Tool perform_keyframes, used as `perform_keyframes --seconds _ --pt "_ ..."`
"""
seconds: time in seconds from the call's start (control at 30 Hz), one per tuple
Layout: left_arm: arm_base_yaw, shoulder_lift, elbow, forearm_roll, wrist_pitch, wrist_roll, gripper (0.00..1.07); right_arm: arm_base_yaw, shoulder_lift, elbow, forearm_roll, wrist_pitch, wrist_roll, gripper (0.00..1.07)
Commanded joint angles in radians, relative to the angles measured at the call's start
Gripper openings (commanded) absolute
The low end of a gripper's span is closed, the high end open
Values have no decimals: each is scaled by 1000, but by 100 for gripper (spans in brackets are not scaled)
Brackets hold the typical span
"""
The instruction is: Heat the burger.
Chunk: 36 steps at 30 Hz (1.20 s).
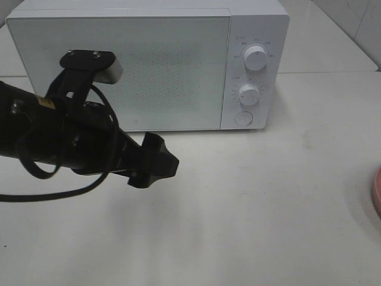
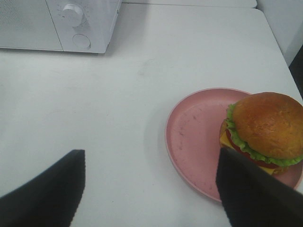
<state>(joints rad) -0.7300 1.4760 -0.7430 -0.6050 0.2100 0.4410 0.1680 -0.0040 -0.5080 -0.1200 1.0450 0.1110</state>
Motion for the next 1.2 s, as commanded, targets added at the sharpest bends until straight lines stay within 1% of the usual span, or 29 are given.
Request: perform_keyframes --seconds 0.03,0.07,0.13,0.17,0.2,0.23,0.27,0.3,0.33,0.37,0.4,0.43,0.5,0.53,0.6,0.63,0.67,0.7,0.73,0.77,0.8,0.83,0.87,0.9,0.93,0.97,1.03,1.13,1.2 --pt "54 -27 4 7 92 -2 98 -3 -26 1 -2 -7 0 75" --pt "80 -33 4 10 135 -2 98 -3 -26 1 -2 -7 0 75" --pt "178 -60 4 17 268 -2 98 -3 -26 1 -2 -7 0 75" --pt "178 -60 4 17 268 -2 98 -3 -26 1 -2 -7 0 75" --pt "251 -83 4 26 346 -2 98 -3 -26 1 -2 -7 0 75" --pt "251 -83 4 26 346 -2 98 -3 -26 1 -2 -7 0 75" --pt "318 -105 4 44 419 -2 98 -3 -26 1 -2 -7 0 75" --pt "356 -118 3 52 457 -2 98 -3 -26 1 -2 -7 0 75" --pt "356 -118 3 52 457 -2 98 -3 -26 1 -2 -7 0 75" --pt "423 -144 3 73 526 -2 98 -3 -26 1 -2 -7 0 75" --pt "459 -159 3 87 565 -2 98 -3 -26 1 -2 -7 0 75" --pt "459 -159 3 87 565 -2 98 -3 -26 1 -2 -7 0 75" --pt "586 -223 3 144 718 -5 98 -3 -26 1 -2 -7 0 75" --pt "586 -223 3 144 718 -5 98 -3 -26 1 -2 -7 0 75" --pt "638 -257 3 166 778 -34 98 -3 -26 1 -2 -7 0 75" --pt "638 -257 3 166 778 -34 98 -3 -26 1 -2 -7 0 75" --pt "687 -297 3 181 828 -82 98 -3 -26 1 -2 -7 0 75" --pt "707 -319 3 190 851 -108 98 -3 -26 1 -2 -7 0 75" --pt "707 -319 3 190 851 -108 98 -3 -26 1 -2 -7 0 75" --pt "738 -361 3 221 885 -154 98 -3 -26 1 -2 -7 0 75" --pt "750 -386 3 242 899 -175 98 -3 -26 1 -2 -7 0 75" --pt "750 -386 3 242 899 -175 98 -3 -26 1 -2 -7 0 75" --pt "758 -435 3 296 921 -220 98 -3 -26 1 -2 -7 0 75" --pt "758 -464 3 325 928 -247 98 -3 -26 1 -2 -7 0 75" --pt "758 -464 3 325 928 -247 98 -3 -26 1 -2 -7 0 75" --pt "758 -519 3 377 941 -290 98 -3 -26 1 -2 -7 0 75" --pt "758 -618 3 448 946 -345 98 -3 -26 1 -2 -7 0 75" --pt "758 -645 3 462 946 -354 98 -3 -26 1 -2 -7 0 75" --pt "758 -743 3 483 944 -363 98 -3 -26 1 -2 -7 0 75"
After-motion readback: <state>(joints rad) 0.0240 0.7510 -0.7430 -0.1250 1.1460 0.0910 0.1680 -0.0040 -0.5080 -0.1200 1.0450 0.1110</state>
